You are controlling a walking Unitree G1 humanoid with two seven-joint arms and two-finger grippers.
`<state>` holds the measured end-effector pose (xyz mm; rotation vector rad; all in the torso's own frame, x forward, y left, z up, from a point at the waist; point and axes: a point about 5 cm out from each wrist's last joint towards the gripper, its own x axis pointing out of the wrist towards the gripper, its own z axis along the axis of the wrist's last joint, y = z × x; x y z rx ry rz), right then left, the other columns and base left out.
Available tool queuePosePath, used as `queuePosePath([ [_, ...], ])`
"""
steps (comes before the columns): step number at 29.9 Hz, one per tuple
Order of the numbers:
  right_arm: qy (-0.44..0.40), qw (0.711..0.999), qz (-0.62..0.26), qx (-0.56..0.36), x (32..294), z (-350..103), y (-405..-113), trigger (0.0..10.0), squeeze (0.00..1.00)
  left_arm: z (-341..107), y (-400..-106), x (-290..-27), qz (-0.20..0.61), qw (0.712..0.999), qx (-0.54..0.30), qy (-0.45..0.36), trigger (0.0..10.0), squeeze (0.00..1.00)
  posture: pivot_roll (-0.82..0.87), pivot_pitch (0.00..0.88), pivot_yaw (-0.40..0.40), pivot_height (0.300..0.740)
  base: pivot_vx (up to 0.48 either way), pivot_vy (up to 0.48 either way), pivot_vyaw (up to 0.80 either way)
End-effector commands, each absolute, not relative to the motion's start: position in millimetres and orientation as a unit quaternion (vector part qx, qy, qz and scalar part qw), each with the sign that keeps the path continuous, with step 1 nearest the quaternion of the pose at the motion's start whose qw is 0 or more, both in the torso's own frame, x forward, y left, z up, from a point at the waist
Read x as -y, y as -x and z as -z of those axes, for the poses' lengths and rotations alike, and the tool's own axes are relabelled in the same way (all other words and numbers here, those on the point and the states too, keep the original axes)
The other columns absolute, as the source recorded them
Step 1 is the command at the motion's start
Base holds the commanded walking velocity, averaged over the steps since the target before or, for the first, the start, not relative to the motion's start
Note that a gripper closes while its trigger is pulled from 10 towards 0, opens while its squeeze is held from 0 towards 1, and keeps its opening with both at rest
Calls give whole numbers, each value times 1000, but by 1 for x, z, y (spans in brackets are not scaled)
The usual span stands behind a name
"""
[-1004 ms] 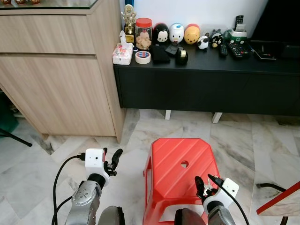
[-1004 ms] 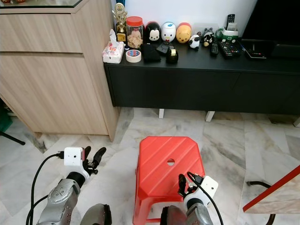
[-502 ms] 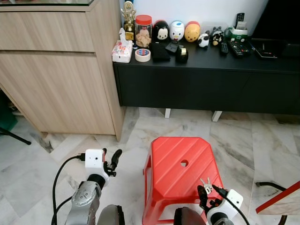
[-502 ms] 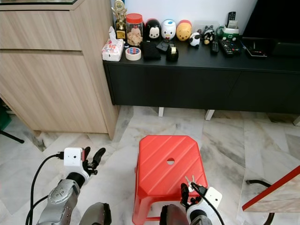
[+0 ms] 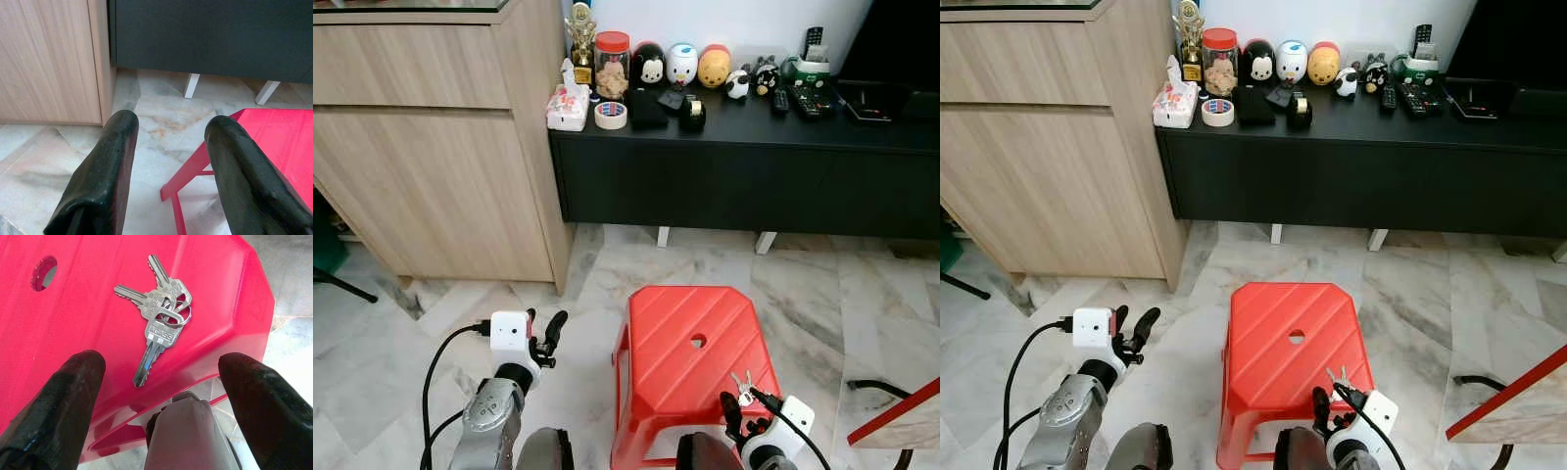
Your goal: Hang keys on a hook
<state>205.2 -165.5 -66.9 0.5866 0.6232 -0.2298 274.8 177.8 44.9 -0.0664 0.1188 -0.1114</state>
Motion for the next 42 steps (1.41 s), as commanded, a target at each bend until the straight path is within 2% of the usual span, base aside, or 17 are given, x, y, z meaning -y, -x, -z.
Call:
queuePosePath([
  [1, -285, 901, 112, -308, 164, 67, -206, 10000, 0, -39, -272, -177, 59, 995, -73, 24, 10000, 0, 17, 75, -58, 626, 0, 0, 0],
  [23, -314, 876, 145, -336, 165, 67, -216, 10000, 0, -41, -272, -178, 59, 996, -68, 17, 10000, 0, 30, 97, -54, 626, 0, 0, 0],
  [25, -314, 875, 146, -338, 165, 67, -216, 9647, 0, -41, -272, -178, 59, 996, -68, 17, 10000, 0, 31, 99, -54, 626, 0, 0, 0],
  [26, -314, 874, 147, -339, 166, 67, -215, 2078, 0, -41, -273, -178, 59, 996, -68, 16, 10000, 0, 31, 99, -54, 626, 0, 0, 0],
  [27, -312, 874, 148, -341, 166, 68, -214, 431, 0, -41, -273, -178, 59, 996, -68, 16, 10000, 0, 31, 99, -54, 626, 0, 0, 0],
  [28, -311, 874, 149, -342, 167, 68, -214, 0, 0, -41, -273, -178, 60, 996, -68, 15, 10000, 0, 31, 99, -54, 626, 0, 0, 0],
  [42, -310, 867, 161, -357, 171, 74, -204, 0, 0, -40, -271, -178, 60, 996, -70, 11, 10000, 0, 34, 102, -53, 626, 0, 0, 0],
])
